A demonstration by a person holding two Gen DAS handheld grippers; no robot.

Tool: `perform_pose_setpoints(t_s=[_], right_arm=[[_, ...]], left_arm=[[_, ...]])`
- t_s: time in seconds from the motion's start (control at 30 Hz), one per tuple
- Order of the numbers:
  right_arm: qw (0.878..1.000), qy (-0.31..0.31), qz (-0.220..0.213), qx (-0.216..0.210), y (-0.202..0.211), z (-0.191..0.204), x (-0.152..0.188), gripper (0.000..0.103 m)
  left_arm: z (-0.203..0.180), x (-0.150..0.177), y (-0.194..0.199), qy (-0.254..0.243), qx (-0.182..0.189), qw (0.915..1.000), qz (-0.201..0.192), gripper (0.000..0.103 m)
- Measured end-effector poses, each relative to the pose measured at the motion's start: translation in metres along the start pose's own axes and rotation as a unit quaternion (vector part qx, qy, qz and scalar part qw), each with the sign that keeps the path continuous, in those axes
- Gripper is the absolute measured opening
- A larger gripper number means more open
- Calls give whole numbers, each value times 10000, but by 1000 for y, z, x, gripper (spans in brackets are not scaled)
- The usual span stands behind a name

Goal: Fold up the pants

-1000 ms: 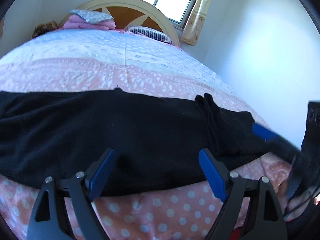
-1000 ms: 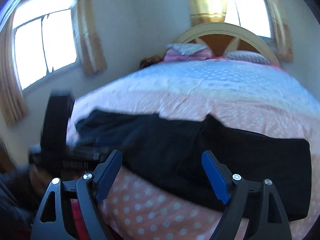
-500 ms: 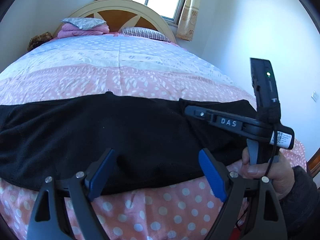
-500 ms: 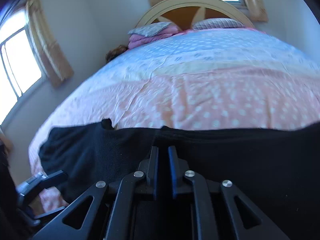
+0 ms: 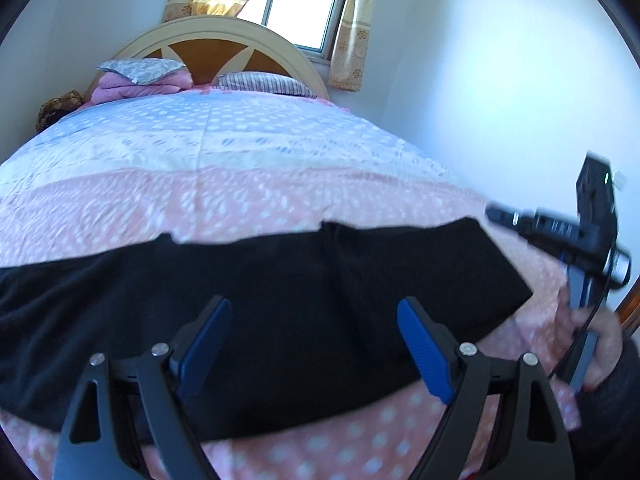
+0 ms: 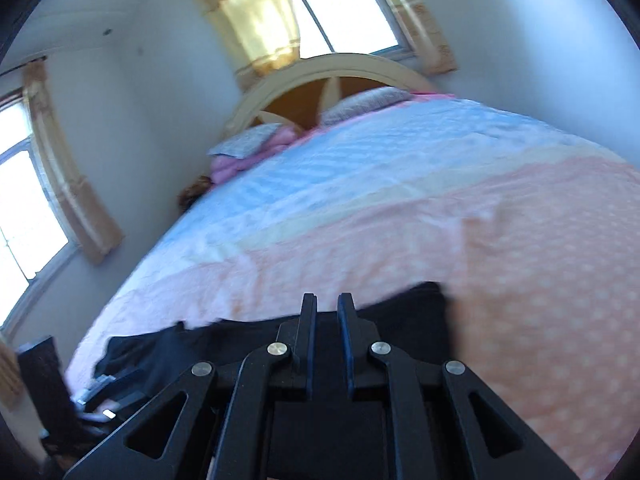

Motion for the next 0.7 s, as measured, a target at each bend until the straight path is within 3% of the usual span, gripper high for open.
perform_pose_setpoints(t_s=[0.1,0.17,0.27,0.37,0.5,0.6,0.67,0.7], right_arm=[[9987,-276,393,160,-22,-27,20,13],[9977,-262,567,244,-43,-34,28,12],[9984,-101,492,276,-43,-28,24,13],[9987,-56,398,327,-42,-27,27,12],[9996,54,-209,168,-14,-18,17,12],[9997,110,85,220,-28,-16,21,13],[9987,9,465,186,-45,-21,25,14],[9988,63,435,234,-45,-21,25,14]], left_arm=[[-19,-15,-16,-164,-338,9993,-72,88],[-25,-16,-36,-136,-707,9973,161,88],[-21,-6,-62,119,-767,9953,579,88],[-22,-1,-59,81,-908,9949,427,88],[-22,-1,-56,147,-800,9958,415,89],[-17,1,-46,217,-657,9971,330,89],[-4,6,-33,273,-758,9962,318,89],[2,8,-29,316,-822,9956,310,89]])
Point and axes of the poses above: each gripper's, at about its wrist camera, not at the fingertips, and y roughly against the way its jaws point, z to its left, x to its underside, the point moved 6 cm from there along -y, roughly the way its jaws point, and after that the axes turned 13 degrees about z, right-handed, at the moved point
